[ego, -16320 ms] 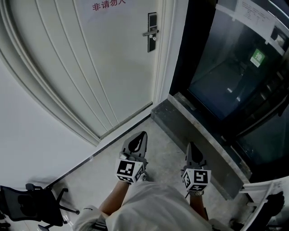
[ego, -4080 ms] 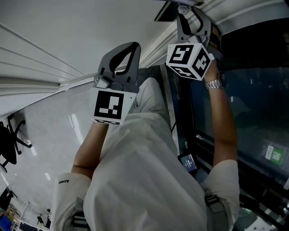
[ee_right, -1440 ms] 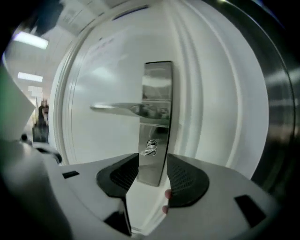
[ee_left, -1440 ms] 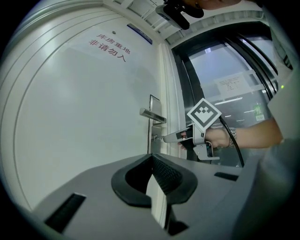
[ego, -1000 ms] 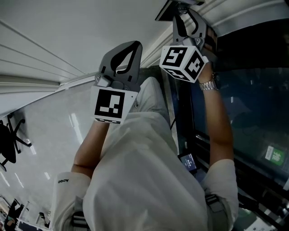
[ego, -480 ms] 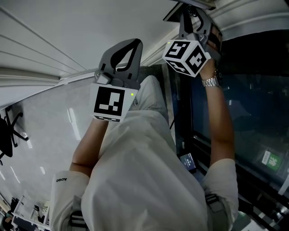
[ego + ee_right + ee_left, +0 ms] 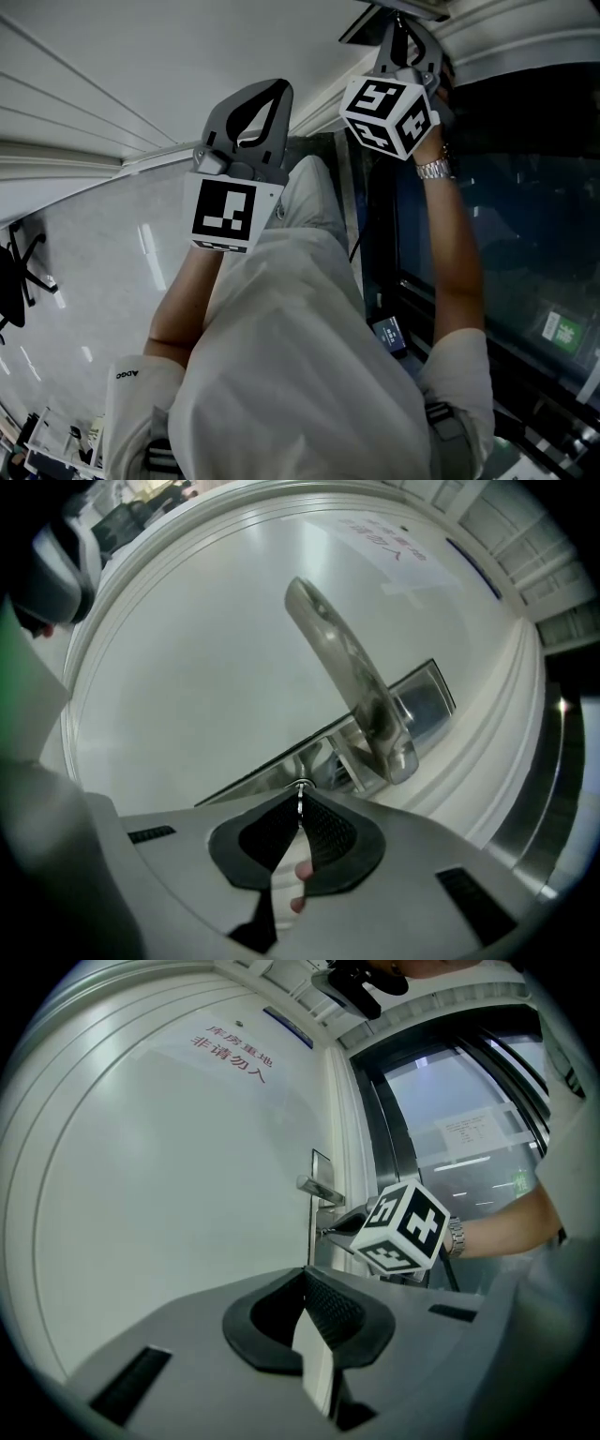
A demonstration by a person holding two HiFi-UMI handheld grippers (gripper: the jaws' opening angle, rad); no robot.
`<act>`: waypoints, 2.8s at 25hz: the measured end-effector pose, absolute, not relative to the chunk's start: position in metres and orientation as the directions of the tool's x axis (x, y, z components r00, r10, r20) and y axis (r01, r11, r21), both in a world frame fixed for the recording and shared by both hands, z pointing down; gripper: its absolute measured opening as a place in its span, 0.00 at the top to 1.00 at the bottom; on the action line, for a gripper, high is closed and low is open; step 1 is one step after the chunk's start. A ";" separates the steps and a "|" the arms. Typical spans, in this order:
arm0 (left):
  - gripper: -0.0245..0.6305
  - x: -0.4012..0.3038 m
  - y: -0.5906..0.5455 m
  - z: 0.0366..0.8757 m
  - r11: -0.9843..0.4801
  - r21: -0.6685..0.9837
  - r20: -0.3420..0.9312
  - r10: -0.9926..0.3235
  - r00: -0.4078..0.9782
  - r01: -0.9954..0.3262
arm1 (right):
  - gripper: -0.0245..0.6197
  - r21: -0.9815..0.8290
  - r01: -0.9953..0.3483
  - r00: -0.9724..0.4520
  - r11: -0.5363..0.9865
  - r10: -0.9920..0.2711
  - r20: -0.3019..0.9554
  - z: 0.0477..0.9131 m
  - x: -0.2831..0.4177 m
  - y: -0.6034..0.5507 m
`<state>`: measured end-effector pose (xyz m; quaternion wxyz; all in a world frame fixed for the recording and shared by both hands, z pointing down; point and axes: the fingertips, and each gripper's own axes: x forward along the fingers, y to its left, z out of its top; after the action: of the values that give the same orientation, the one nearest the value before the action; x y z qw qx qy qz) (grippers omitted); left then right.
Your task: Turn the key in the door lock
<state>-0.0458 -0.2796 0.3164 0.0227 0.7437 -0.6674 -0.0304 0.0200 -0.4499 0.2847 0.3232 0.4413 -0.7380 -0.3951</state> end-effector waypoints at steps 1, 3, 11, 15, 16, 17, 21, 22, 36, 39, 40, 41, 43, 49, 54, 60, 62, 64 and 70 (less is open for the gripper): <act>0.95 -0.046 -0.279 0.316 -0.107 0.071 -0.016 -0.994 0.106 -0.992 | 0.94 0.833 -0.438 -0.408 0.336 -0.901 0.149 0.284 0.020 -0.450; 0.95 -0.047 -0.279 0.316 -0.104 0.069 -0.015 -0.995 0.103 -0.992 | 0.94 0.745 -0.525 -0.427 0.411 -0.885 0.187 0.281 0.021 -0.450; 0.95 -0.047 -0.280 0.315 -0.098 0.066 -0.016 -0.995 0.097 -0.993 | 0.94 0.296 -0.772 -0.506 0.563 -0.826 0.249 0.281 0.029 -0.455; 0.95 -0.048 -0.281 0.315 -0.095 0.073 -0.012 -0.995 0.094 -0.993 | 0.94 -0.062 -0.805 -0.582 0.590 -0.764 0.278 0.279 0.032 -0.458; 0.95 -0.048 -0.282 0.315 -0.095 0.075 -0.011 -0.996 0.094 -0.993 | 0.94 -0.131 -0.798 -0.600 0.589 -0.751 0.278 0.280 0.033 -0.459; 0.95 -0.047 -0.283 0.316 -0.094 0.077 -0.009 -0.996 0.094 -0.993 | 0.94 -0.184 -0.788 -0.615 0.587 -0.739 0.274 0.280 0.034 -0.460; 0.95 -0.045 -0.284 0.315 -0.095 0.082 -0.007 -0.996 0.094 -0.992 | 0.94 -0.363 -0.747 -0.655 0.557 -0.708 0.263 0.281 0.035 -0.460; 0.95 -0.045 -0.284 0.315 -0.094 0.082 -0.007 -0.996 0.094 -0.992 | 0.94 -0.423 -0.727 -0.669 0.542 -0.697 0.257 0.281 0.036 -0.460; 0.95 -0.044 -0.284 0.320 -0.094 0.081 0.000 -0.996 0.094 -0.992 | 0.91 -0.891 -0.318 -0.819 0.324 -0.568 0.086 0.291 0.034 -0.463; 0.95 -0.044 -0.284 0.319 -0.092 0.078 0.001 -0.996 0.092 -0.993 | 0.87 -0.783 -0.432 -0.812 0.448 -0.571 0.121 0.290 0.037 -0.459; 0.95 -0.044 -0.284 0.320 -0.092 0.075 0.004 -0.996 0.092 -0.993 | 0.85 -0.726 -0.477 -0.805 0.496 -0.577 0.135 0.288 0.038 -0.456; 0.95 -0.044 -0.284 0.320 -0.092 0.073 0.007 -0.996 0.092 -0.993 | 0.82 -0.655 -0.522 -0.799 0.547 -0.583 0.150 0.287 0.038 -0.453; 0.95 -0.044 -0.284 0.321 -0.093 0.074 0.009 -0.996 0.094 -0.993 | 0.76 -0.468 -0.607 -0.779 0.643 -0.597 0.190 0.285 0.039 -0.448; 0.95 -0.041 -0.287 0.325 -0.115 0.077 0.005 -0.993 0.115 -0.990 | 0.71 0.302 -0.655 -0.621 0.693 -0.721 0.307 0.294 0.035 -0.443; 0.95 -0.039 -0.289 0.325 -0.119 0.080 0.004 -0.993 0.120 -0.990 | 0.71 0.734 -0.446 -0.533 0.513 -0.810 0.242 0.291 0.030 -0.437; 0.95 -0.040 -0.290 0.325 -0.116 0.084 0.001 -0.993 0.117 -0.990 | 0.71 0.894 -0.252 -0.504 0.372 -0.839 0.207 0.292 0.022 -0.437; 0.95 -0.041 -0.290 0.326 -0.115 0.084 0.002 -0.993 0.116 -0.990 | 0.71 0.941 -0.179 -0.492 0.286 -0.854 0.166 0.290 0.018 -0.438; 0.95 -0.041 -0.290 0.326 -0.116 0.084 0.004 -0.993 0.116 -0.990 | 0.71 0.976 -0.105 -0.483 0.189 -0.868 0.116 0.288 0.015 -0.437; 0.95 -0.042 -0.287 0.327 -0.111 0.086 0.013 -0.994 0.113 -0.990 | 0.72 0.989 -0.012 -0.440 0.145 -0.889 0.125 0.299 0.016 -0.446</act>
<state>-0.0418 -0.2874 0.3275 0.0363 0.7450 -0.6657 -0.0240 0.0159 -0.4459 0.2988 0.3970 0.3499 -0.6442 -0.5523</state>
